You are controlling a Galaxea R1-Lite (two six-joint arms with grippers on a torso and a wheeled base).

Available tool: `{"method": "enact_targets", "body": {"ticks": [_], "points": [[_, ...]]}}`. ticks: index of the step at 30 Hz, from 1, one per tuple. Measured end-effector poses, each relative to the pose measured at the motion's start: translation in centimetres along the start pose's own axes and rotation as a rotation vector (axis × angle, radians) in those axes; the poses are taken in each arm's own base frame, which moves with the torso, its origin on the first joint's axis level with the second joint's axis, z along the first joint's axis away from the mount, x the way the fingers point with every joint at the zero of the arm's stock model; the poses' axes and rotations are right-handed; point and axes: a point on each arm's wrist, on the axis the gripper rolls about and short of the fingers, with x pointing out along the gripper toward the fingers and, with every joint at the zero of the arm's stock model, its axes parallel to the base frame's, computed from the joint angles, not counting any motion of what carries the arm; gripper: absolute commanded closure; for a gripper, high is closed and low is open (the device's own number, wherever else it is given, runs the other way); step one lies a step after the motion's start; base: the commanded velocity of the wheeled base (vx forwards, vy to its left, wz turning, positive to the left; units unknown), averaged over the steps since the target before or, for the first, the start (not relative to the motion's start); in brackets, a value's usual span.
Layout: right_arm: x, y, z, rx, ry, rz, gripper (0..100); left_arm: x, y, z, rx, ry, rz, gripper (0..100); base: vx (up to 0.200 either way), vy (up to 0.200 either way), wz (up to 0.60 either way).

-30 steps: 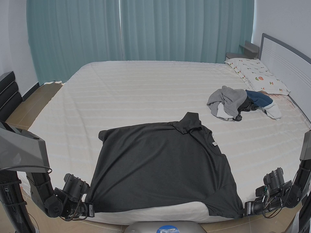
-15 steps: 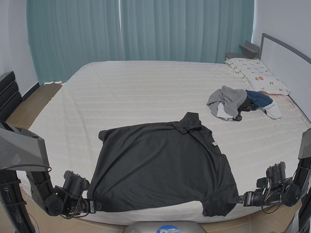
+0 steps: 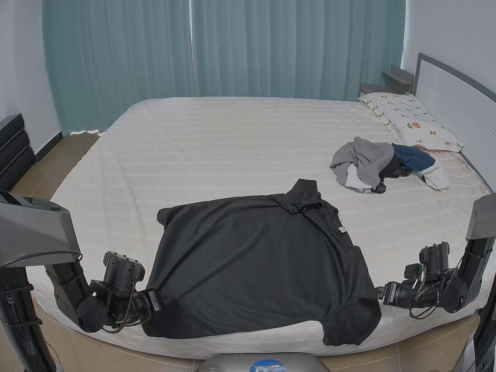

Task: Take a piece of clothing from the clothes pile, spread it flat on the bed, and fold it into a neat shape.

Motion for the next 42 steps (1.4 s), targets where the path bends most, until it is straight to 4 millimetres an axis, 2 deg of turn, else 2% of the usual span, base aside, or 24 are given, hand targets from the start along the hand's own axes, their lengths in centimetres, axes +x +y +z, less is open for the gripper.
{"method": "enact_targets", "body": {"ticks": [10, 15, 16, 25, 35, 42], "points": [[3.0, -0.7, 3.9, 0.154, -0.076, 0.062, 0, 1.3, -0.8, 2.0, -0.205, 0.020, -0.117, 0, 0.000, 0.000, 0.00], [4.5, -0.8, 4.7, 0.168, -0.076, 0.071, 0, 2.4, -1.2, 2.5, -0.275, 0.023, -0.133, 0, 0.000, 0.000, 0.00], [4.6, -0.7, 4.7, 0.168, -0.076, 0.072, 100, 2.6, -1.2, 2.6, -0.280, 0.022, -0.134, 0, 0.000, 0.000, 0.00], [5.3, -1.1, 4.4, 0.174, -0.061, 0.056, 100, 3.4, -1.2, 2.6, -0.290, 0.029, -0.128, 0, 0.000, 0.000, 0.00], [3.7, -2.7, 4.1, 0.217, -0.072, 0.015, 100, 3.5, -1.2, 2.5, -0.289, 0.032, -0.125, 0, 0.000, 0.000, 0.00], [2.9, -3.0, 3.6, 0.207, -0.066, 0.005, 100, 3.6, -1.3, 2.6, -0.304, 0.031, -0.126, 0, 0.000, 0.000, 0.00]]}}
